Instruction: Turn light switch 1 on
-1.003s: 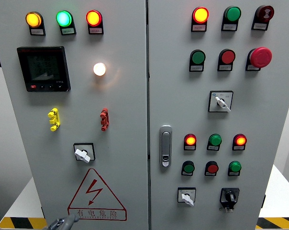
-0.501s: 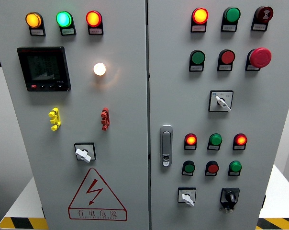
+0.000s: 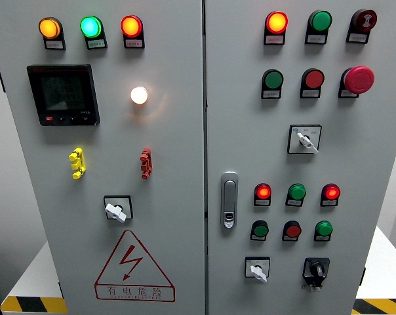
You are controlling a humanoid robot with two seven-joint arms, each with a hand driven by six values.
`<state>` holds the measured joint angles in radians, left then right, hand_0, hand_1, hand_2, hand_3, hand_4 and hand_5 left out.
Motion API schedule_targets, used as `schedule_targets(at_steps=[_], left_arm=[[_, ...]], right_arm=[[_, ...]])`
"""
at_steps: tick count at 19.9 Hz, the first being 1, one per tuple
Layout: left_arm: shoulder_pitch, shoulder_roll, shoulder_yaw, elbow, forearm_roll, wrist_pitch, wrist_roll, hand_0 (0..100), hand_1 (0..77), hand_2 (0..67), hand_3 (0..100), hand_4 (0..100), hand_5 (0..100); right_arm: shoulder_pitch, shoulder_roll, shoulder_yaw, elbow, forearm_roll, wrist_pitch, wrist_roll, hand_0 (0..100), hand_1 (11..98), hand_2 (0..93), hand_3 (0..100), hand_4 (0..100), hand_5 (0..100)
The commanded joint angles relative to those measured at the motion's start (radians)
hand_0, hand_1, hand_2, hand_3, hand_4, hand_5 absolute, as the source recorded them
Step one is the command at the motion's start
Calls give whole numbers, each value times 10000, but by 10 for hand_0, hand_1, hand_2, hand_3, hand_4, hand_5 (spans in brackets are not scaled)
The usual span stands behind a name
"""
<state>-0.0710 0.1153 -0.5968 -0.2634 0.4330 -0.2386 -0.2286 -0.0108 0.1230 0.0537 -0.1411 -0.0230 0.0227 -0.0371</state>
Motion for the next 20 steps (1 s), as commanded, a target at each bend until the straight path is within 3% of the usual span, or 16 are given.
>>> schedule_targets(at_steps=[1,2,4,7,10,13,20], left_arm=[[-348,-216,1635,1862,-1075,-1491,76,0,0,190,205,432,424],[-348,-232,2189,2065,-1306,-1571,122,0,0,182,196,417,404],[-257,-339,3263,2112,-1507,-1587,397,0,0,120,92,288,274],[172,-738,3651,2128,-1508,-1526,1408,0,0,46,33,125,175],[372,-922,3804,2204,-1462,-1449,1733,0,0,0,0,0,22],[434,-1121,4233,2465,-1462,-1434,1749,0,0,0,0,0,0],[496,-1168,4603,2511,-1477,-805,1749,0,0,0,0,0,0]], right_arm=[[1,-3,15,0,0,2,2,0,181,0,197,194,105],[1,-3,0,0,0,3,2,0,189,0,197,194,105],[1,-3,0,0,0,-13,2,0,195,0,197,194,105],[1,13,0,0,0,-13,2,0,197,0,197,194,105],[1,-3,0,0,0,3,2,0,196,0,197,194,105],[1,12,0,0,0,-13,2,0,197,0,197,194,105],[1,13,0,0,0,3,2,0,196,0,197,194,105]])
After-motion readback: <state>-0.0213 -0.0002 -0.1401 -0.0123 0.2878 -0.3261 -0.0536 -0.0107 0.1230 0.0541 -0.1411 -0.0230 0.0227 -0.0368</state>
